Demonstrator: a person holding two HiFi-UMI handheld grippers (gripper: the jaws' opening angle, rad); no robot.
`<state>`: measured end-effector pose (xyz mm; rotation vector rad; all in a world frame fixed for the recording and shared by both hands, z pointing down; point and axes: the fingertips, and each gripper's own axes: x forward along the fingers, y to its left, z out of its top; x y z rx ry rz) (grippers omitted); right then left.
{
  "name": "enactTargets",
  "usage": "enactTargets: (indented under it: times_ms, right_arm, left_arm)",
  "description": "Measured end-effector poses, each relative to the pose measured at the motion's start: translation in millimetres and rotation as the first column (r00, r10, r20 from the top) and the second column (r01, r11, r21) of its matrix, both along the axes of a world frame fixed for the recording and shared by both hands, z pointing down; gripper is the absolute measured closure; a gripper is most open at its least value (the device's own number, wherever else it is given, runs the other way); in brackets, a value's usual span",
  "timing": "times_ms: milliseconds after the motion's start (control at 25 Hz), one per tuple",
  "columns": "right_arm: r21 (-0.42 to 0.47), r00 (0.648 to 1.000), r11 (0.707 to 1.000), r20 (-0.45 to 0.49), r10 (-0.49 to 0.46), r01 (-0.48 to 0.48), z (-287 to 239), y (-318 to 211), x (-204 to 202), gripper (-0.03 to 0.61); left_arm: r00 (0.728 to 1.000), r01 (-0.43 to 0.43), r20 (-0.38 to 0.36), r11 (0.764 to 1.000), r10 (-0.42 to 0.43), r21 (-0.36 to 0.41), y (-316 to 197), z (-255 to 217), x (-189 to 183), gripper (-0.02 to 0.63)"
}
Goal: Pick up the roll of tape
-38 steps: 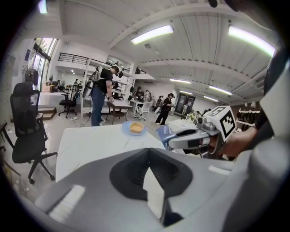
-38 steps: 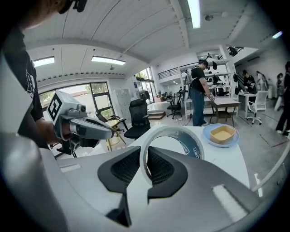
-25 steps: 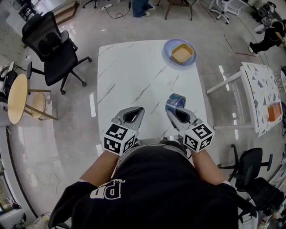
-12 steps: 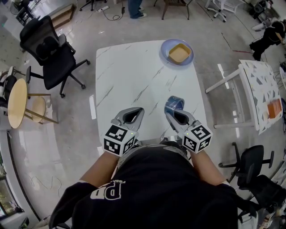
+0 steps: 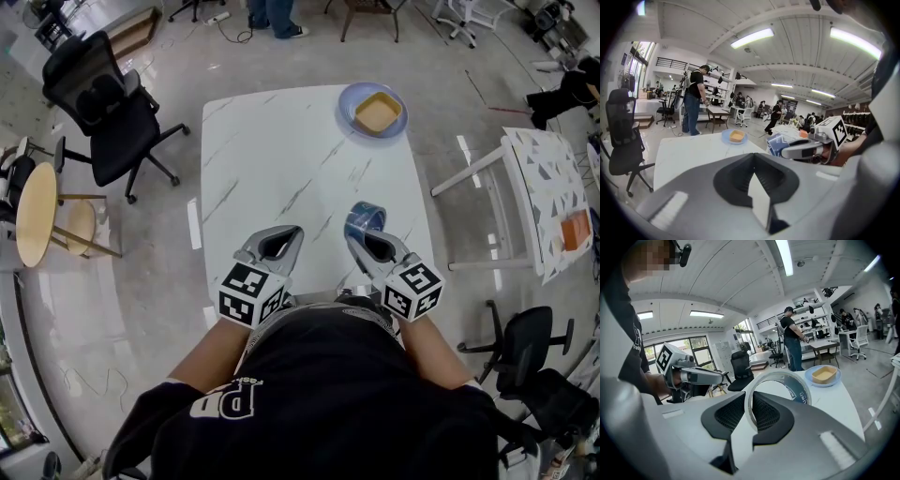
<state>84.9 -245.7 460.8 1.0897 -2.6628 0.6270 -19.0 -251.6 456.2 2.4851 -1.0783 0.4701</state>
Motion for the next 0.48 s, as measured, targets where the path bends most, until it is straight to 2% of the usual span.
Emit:
enactTargets:
  times_ms: [480]
  right_arm:
    - [0.0,1.0,1.0,-0.01,-0.01,0.01,2.0,0.2,-1.4,0.532]
  left_arm:
    - [1.0,0.002,-0.002,1.0,-0.002,0.003,-0.5,0.4,1.3,0.558]
